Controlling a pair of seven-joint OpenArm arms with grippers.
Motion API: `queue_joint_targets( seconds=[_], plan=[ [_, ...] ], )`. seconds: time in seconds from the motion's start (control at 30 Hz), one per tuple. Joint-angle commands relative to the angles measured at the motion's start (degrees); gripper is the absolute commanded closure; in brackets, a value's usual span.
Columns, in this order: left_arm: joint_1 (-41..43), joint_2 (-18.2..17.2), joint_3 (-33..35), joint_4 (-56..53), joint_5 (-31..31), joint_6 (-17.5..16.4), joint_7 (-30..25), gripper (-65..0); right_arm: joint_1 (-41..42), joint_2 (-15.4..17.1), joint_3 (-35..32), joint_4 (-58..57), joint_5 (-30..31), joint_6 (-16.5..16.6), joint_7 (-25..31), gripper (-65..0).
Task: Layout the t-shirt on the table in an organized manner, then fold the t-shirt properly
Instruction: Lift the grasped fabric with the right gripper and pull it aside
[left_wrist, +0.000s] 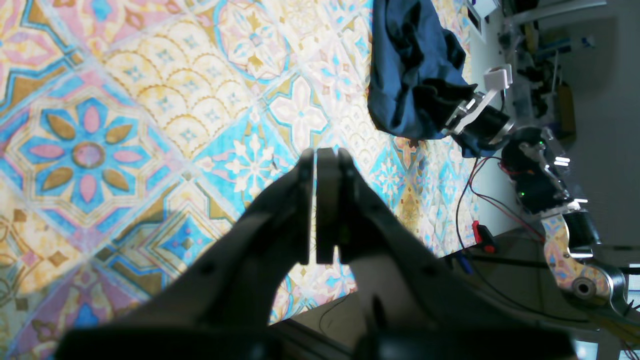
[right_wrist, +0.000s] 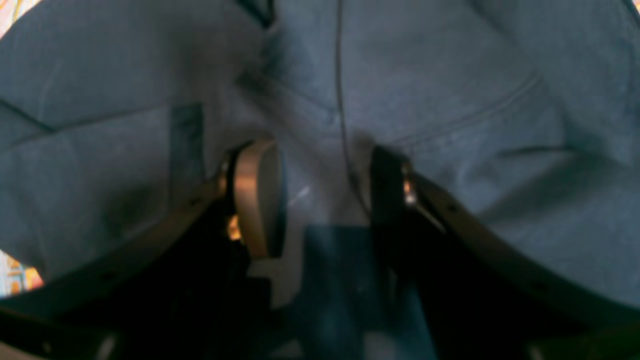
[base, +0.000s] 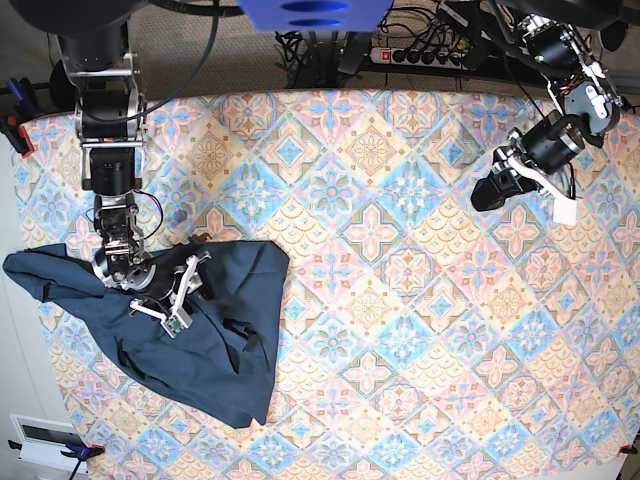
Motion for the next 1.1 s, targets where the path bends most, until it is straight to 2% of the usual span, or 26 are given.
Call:
queue_joint_targets(
  seconds=[0.0, 0.5, 0.63, 0.77, 0.83, 0.93, 1.07],
  plan=[
    [-0.3, -0.6, -0.2, 0.9, -1.4, -0.2, -0.7, 0.0, 2.5, 0.6, 0.2, 1.0, 0.9, 0.1, 1.3, -27.7],
    [0.1, -0.6, -0.3, 0.9, -1.4, -0.3, -0.6, 0.0, 4.8, 0.7, 0.2, 0.8, 0.9, 0.1, 1.4, -27.7],
    [0.1, -0.6, -0.4, 0.9, -1.5, -0.3, -0.6, 0.0, 4.8, 0.7, 0.2, 0.5, 0.7, 0.1, 3.6, -27.7],
    [0.1, -0.6, -0.5, 0.9, -3.4, -0.3, -0.5, 0.0, 4.9, 0.7, 0.3, -3.9, -5.0, 0.1, 6.4, -27.6],
    [0.1, -0.7, -0.5, 0.9, -3.9, -0.3, -0.5, 0.0, 4.9, 0.7, 0.3, -5.9, -7.3, 0.1, 8.7, -26.5],
    [0.1, -0.7, -0.5, 0.9, -3.9, -0.3, -0.5, 0.0, 4.9, 0.7, 0.3, -8.0, -7.9, -3.2, 11.0, -22.5],
    [0.1, -0.7, -0.5, 0.9, -3.9, -0.3, -0.5, 0.0, 4.9, 0.7, 0.3, -8.3, -7.9, -3.2, 11.3, -19.4]
  ],
)
